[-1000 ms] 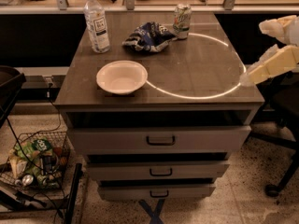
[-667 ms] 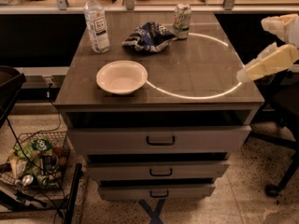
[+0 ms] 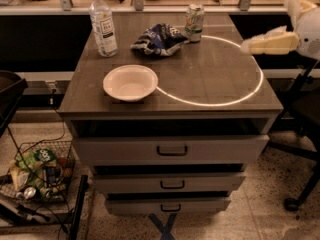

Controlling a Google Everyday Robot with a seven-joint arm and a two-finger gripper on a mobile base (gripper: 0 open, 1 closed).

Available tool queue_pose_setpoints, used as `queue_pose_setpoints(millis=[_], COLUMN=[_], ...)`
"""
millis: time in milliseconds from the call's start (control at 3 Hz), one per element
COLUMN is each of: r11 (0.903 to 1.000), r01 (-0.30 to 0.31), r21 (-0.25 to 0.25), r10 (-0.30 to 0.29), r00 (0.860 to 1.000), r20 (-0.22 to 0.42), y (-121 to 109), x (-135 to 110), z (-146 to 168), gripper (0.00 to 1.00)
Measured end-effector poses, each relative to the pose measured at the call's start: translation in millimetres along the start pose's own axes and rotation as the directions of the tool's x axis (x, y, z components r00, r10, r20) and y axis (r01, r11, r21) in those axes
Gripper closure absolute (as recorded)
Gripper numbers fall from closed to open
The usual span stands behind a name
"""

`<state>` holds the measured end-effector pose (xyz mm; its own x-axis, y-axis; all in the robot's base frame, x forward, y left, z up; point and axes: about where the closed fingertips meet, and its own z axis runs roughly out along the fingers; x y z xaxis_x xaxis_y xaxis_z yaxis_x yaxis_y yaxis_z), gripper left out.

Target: Place 7up can into paper bowl

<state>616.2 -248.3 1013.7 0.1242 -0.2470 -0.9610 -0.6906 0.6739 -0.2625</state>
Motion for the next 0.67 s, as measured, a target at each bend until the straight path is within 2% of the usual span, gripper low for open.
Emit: queue_pose_setpoints(millis=[333, 667], r11=[0.9869, 0.9791], r01=[0.007, 0.008], r21=[0.161, 0.203], r10=[-0.03, -0.04], r00=[0.99, 0.987], r20=[0.14, 0.156], y=[-63.2, -77.5], x=[-27.0, -33.1], z=[18.3, 17.1], gripper=[0.0, 0.0])
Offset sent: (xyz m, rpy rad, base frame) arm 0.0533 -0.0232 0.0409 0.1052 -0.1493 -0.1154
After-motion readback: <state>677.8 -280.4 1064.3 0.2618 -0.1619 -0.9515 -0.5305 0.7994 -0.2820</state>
